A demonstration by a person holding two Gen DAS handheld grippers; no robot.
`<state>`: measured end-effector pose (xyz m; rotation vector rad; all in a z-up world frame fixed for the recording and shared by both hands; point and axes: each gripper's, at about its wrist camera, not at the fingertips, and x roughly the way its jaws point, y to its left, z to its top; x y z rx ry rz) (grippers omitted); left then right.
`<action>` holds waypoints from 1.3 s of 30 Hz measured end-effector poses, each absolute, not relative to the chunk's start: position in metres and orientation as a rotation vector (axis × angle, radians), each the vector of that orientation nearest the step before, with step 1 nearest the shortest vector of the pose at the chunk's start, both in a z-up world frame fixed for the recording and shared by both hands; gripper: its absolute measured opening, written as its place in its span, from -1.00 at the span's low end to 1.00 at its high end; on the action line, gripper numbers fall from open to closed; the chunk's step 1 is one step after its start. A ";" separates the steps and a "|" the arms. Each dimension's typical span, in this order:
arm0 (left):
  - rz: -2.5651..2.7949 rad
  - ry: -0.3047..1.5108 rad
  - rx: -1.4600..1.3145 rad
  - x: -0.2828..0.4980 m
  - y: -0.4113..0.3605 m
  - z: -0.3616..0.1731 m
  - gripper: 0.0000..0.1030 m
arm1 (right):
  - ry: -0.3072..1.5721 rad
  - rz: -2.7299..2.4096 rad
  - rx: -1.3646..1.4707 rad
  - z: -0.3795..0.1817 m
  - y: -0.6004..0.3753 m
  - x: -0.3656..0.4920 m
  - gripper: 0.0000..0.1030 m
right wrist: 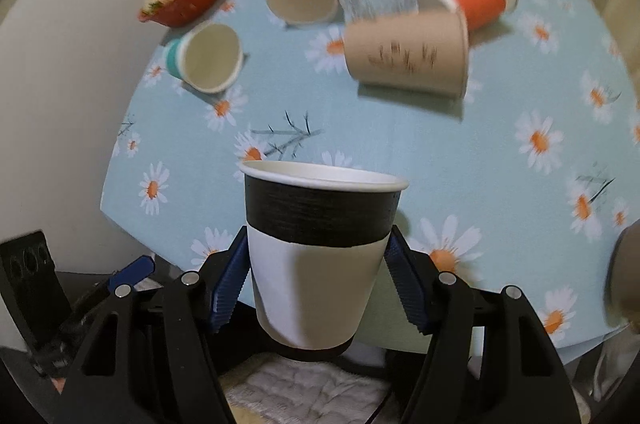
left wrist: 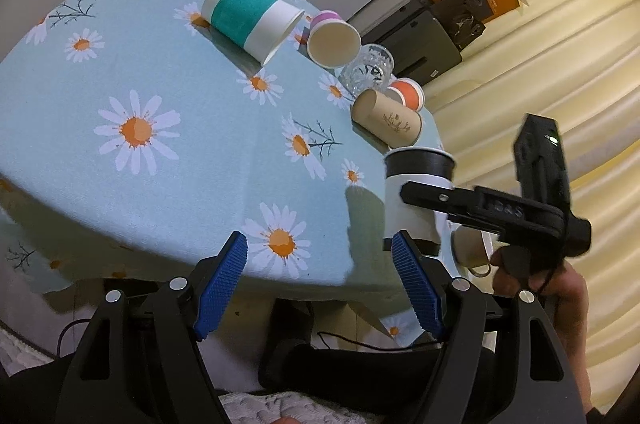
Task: Flip cup upright
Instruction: 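Lift the black-and-white cup with the right gripper and rotate it rim-up, then lower the upright cup onto the tablecloth and open the right gripper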
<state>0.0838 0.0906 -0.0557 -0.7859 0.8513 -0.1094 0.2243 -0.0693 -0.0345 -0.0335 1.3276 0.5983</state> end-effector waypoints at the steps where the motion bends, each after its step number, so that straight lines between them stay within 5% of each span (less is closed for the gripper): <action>1: -0.109 0.846 -0.789 0.083 0.092 -0.056 0.42 | 1.294 0.601 -0.035 -0.029 -0.071 0.221 0.28; 13: -0.094 0.801 -0.800 0.083 0.099 -0.057 0.42 | 0.815 0.540 -0.006 0.009 -0.087 0.172 0.28; 23: -0.064 0.745 -0.828 0.079 0.111 -0.055 0.42 | 0.460 0.448 -0.001 -0.027 -0.083 0.142 0.29; 39: -0.064 0.728 -0.803 0.077 0.109 -0.052 0.42 | 0.285 0.404 -0.058 -0.073 -0.072 0.123 0.29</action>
